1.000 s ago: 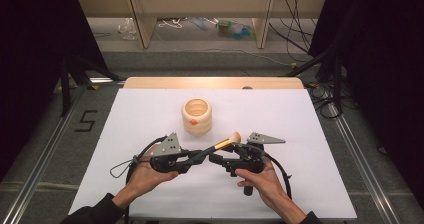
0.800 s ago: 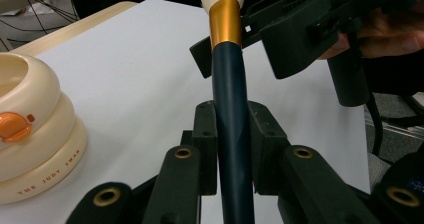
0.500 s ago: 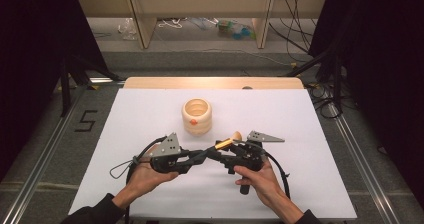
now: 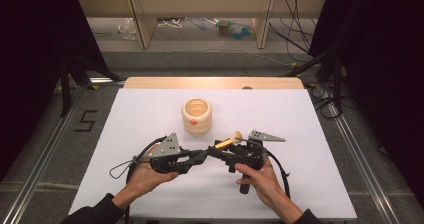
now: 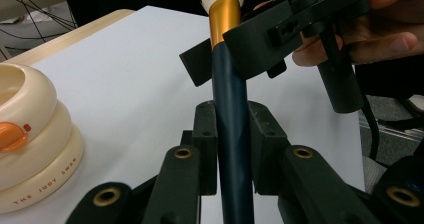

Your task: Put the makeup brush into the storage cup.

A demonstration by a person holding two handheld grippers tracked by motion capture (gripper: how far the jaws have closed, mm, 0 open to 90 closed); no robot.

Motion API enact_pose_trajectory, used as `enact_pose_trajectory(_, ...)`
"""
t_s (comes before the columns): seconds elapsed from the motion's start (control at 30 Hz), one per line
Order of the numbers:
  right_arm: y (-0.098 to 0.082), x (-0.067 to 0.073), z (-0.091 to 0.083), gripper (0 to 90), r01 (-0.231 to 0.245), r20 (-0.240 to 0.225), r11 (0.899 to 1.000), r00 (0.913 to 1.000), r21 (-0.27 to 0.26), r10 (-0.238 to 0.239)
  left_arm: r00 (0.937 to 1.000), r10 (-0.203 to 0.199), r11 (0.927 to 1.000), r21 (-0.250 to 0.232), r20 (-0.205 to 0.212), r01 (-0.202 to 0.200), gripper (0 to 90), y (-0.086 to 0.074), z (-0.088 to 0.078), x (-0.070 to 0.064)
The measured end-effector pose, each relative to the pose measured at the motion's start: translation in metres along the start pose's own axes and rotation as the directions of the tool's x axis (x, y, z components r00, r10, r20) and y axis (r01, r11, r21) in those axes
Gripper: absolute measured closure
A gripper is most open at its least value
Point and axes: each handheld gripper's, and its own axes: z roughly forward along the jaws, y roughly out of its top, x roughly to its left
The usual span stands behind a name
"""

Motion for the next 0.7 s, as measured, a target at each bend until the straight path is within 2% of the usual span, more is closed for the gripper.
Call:
enact_pose_trajectory(0.03,0.0002,-0.0004,-0.0003,47.5,-0.004,-0.001,1.000,1.0000,0.001,0.004,0.9999,0.011,0.9999,-0.001,0.003,-0.011,76.3,0.0001,0.0001,0.0006)
enact_pose_trajectory(0.2,0.0015,-0.0002,-0.0015,52.4,-0.028,-0.011,1.000,0.9995,-0.008,0.028,0.9999,0.008,1.0000,-0.002,0.011,-0.008,76.2,-0.0006,0.0009,0.0005)
enact_pose_trajectory(0.3,0.0026,0.0010,-0.0033,60.1,-0.029,-0.015,0.999,0.9995,-0.022,0.028,0.9998,0.009,1.0000,0.000,0.018,-0.009,76.2,-0.0019,0.0024,-0.0001)
enact_pose_trajectory(0.5,0.0033,0.0029,-0.0034,70.5,-0.034,-0.061,0.999,0.9976,-0.026,0.032,0.9998,0.001,1.0000,0.004,0.020,-0.001,76.0,-0.0028,0.0039,-0.0004)
enact_pose_trajectory(0.7,0.0035,0.0066,-0.0034,72.6,-0.022,-0.067,0.999,0.9975,-0.024,0.020,0.9996,-0.007,1.0000,0.003,0.027,0.007,75.8,-0.0033,0.0044,-0.0007)
